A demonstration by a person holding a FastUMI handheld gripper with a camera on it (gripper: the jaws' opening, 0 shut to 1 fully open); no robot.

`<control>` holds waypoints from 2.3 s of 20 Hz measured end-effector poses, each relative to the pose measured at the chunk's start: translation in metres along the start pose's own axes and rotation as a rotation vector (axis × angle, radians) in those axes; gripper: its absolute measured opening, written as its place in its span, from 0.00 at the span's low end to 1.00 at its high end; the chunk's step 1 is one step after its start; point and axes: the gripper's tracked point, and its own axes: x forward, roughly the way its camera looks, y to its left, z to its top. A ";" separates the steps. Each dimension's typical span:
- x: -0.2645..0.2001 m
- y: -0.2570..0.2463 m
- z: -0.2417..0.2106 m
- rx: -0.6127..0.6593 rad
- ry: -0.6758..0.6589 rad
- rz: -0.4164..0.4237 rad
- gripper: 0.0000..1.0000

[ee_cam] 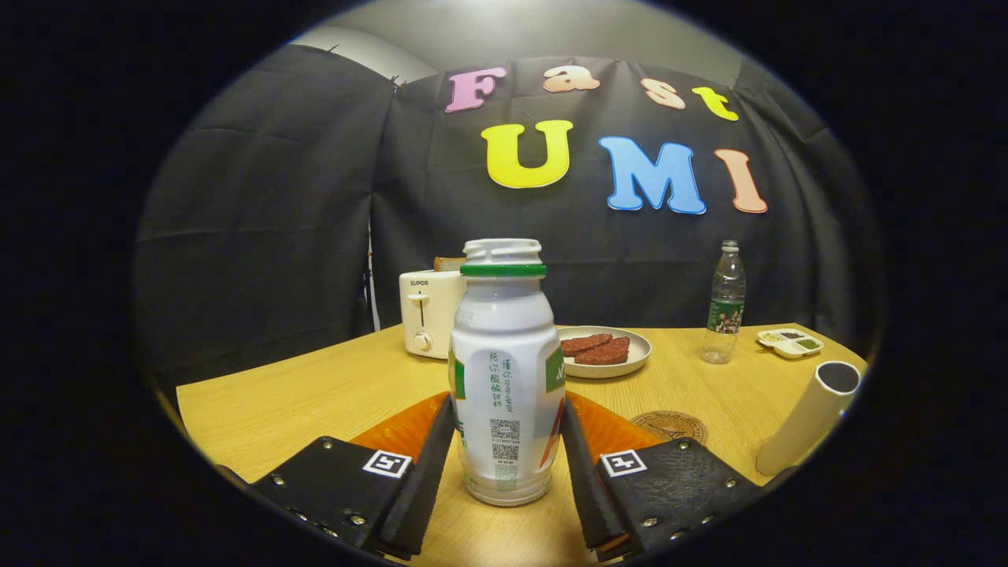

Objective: Take the bottle from table, then pour the juice into the cup, finally place the bottle on the coaster

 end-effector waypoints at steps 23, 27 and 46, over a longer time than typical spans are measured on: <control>-0.053 -0.071 0.049 0.755 -0.222 0.005 0.72; -0.061 -0.091 0.045 0.931 -0.251 -0.009 0.71; -0.078 -0.126 0.067 1.370 -0.375 0.015 0.71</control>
